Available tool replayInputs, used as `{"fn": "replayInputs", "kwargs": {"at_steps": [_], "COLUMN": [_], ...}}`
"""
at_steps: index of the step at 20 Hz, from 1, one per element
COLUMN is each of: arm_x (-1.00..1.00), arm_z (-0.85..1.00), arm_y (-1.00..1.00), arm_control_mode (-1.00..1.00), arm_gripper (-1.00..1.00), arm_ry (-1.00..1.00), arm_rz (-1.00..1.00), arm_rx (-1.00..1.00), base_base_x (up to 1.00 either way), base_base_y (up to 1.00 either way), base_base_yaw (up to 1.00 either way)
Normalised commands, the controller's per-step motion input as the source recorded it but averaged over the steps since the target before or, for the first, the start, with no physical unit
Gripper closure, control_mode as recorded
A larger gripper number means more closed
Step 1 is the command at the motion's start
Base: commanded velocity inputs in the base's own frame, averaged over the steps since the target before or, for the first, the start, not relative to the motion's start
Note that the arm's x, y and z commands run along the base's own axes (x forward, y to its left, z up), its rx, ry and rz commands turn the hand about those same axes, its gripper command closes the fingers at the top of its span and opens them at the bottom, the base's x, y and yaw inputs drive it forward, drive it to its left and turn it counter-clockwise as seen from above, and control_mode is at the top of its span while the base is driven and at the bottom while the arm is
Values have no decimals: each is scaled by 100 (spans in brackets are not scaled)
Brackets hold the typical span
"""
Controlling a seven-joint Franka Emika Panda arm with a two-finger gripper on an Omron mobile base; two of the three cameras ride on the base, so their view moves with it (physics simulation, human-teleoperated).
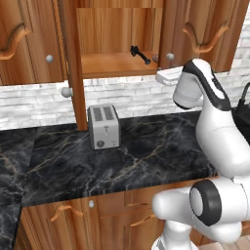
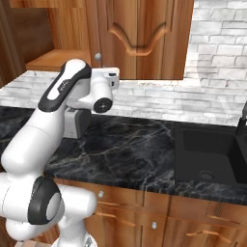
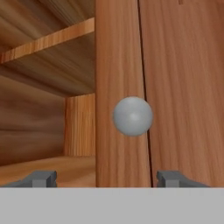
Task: Pick up the dish brush and bar soap from the sink, and place them back in the cabinet, and close the cabinet doors.
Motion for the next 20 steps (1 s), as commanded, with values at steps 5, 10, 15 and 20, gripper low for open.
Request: {"fn": "replayInputs", "kwargs": {"at_steps": [5,10,15,20], "arm_x": [21,27,28,27], "arm_z": [0,0,0,0], "arm_y": [0,0,0,0], "arm_control_mode": [-100,-100,-100,-100], "arm_gripper": [-100,-100,-100,-100], "arm_ry": [0,0,0,0], "arm_rz": [-4,-4,-3,-3], "arm_rx": [0,0,0,0], "base_base_x": [0,0,0,0], "base_base_y": [0,0,0,0], "base_base_yaw": [0,0,0,0]}}
